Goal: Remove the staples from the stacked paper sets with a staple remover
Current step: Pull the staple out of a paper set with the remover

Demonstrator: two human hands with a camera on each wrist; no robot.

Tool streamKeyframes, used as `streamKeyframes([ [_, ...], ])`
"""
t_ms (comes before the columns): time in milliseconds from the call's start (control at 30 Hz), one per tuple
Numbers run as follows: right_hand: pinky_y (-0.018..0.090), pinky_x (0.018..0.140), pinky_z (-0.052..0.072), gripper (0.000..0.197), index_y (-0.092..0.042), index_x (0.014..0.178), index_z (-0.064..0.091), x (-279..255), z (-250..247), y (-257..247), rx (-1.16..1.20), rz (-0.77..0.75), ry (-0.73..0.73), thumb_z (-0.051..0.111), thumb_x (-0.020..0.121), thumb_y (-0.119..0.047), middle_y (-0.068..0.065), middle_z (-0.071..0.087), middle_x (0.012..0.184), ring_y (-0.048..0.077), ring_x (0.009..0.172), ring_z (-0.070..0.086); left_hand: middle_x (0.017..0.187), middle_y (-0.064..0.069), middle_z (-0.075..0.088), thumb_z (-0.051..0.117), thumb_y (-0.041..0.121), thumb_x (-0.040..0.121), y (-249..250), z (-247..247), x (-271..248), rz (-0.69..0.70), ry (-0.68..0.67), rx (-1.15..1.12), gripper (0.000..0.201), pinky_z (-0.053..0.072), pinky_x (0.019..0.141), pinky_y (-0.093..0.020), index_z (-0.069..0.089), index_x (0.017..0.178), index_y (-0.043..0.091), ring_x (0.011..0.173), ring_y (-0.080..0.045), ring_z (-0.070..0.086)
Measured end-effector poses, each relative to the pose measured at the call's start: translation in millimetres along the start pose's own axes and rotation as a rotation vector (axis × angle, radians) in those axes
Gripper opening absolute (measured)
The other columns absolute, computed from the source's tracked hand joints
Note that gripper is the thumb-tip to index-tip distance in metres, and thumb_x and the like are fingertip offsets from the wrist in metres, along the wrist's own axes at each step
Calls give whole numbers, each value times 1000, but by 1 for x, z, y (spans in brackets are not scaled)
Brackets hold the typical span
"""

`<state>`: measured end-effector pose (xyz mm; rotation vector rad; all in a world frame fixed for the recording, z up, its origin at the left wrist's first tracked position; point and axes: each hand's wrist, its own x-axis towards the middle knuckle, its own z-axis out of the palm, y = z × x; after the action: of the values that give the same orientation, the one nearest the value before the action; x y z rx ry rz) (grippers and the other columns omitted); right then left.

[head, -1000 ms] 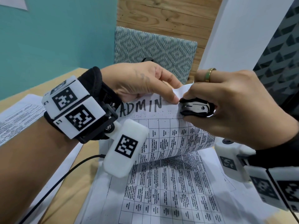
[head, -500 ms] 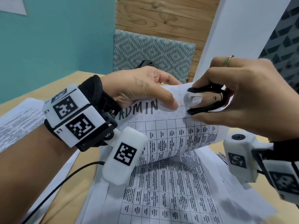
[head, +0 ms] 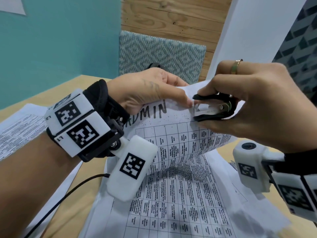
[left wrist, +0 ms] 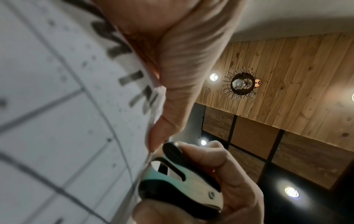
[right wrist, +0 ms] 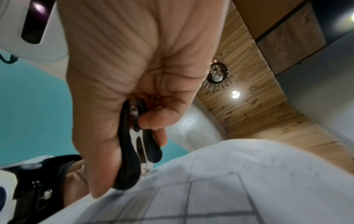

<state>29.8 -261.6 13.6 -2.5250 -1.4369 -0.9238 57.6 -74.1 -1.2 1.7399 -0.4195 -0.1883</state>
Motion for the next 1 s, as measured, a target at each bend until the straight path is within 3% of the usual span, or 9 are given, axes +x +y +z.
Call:
streamKeyframes([
  [133,29,51,33,19,-4,75,67,1,3,-3,-30,-7,6,72,68,-21,-1,43,70,23,55,42,84,-8,70,76,-2,60,-2,0,2,-8,43,37,37,51,84,-28,68,96,3,77,-16,64],
  [267,26,47,35,18,-3,75,67,1,3,-4,-68,-20,11,71,68,-19,-1,39,72,25,53,39,83,-7,70,76,3,61,-2,1,2,0,51,49,33,47,89,-28,68,93,4,78,-14,63],
  [433,28,48,42,22,-3,80,69,2,6,-4,-65,-52,-1,72,64,-19,-2,39,74,23,54,41,92,-13,67,66,-3,74,-1,-1,1,8,17,62,27,50,81,-16,65,100,-2,81,-14,60],
  [633,31,48,44,19,-3,79,69,1,7,-3,-77,-48,-2,71,66,-17,4,48,70,27,53,47,95,-15,65,68,11,56,0,-1,0,5,-32,28,54,51,79,-16,63,107,-5,84,-16,59],
  [733,31,47,44,13,-3,75,69,1,7,-4,-92,-48,1,68,69,-15,9,54,70,31,52,50,89,-11,65,66,10,57,0,1,0,7,-58,22,51,50,78,-16,63,105,-5,82,-15,59],
  [1000,28,48,42,26,-4,81,69,2,2,-5,-80,-42,-23,73,63,-22,-1,40,74,23,55,40,75,-4,66,66,7,59,2,-4,-1,-6,-52,-14,35,51,64,-11,66,94,1,66,-6,60],
])
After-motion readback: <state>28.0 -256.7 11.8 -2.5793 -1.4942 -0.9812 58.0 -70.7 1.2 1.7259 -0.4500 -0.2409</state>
